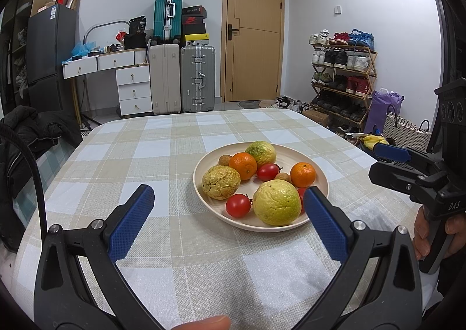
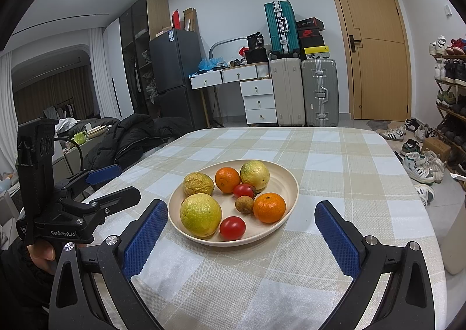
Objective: Organize fruits
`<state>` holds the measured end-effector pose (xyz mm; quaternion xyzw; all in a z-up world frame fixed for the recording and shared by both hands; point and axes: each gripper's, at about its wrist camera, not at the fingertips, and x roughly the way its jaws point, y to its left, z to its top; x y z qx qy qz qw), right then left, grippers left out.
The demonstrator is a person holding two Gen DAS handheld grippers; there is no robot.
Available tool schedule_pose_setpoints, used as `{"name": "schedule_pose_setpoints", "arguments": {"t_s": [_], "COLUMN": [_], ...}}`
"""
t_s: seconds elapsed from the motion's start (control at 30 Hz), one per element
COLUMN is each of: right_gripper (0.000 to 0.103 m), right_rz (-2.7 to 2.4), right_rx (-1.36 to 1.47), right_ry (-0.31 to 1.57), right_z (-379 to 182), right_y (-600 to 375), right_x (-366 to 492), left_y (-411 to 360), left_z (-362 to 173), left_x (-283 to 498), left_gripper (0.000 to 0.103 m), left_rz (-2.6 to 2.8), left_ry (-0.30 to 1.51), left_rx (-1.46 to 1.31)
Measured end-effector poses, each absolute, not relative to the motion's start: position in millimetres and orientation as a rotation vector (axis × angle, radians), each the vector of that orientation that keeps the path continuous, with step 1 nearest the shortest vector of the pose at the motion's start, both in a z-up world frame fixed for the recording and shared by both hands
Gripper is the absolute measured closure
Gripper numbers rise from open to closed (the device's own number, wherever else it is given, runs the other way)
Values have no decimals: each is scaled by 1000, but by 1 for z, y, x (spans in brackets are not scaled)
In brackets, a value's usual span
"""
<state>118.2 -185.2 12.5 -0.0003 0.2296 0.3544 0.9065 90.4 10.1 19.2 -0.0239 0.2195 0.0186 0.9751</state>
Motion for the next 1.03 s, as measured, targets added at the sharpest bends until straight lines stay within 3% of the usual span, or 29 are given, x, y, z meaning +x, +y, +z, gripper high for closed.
{"name": "schedule_pose_setpoints", "arguments": {"t_s": [1.03], "right_gripper": [0], "right_rz": [731], "right_rx": [1], "right_ry": [475], "right_z": [13], "right_y": [-186], "right_x": [118], "left_y": [16], "left_z": [22], "left_x": [90], "left_gripper": [1], "left_rz": [49], "left_ry": [431], "left_rx": [-52]}}
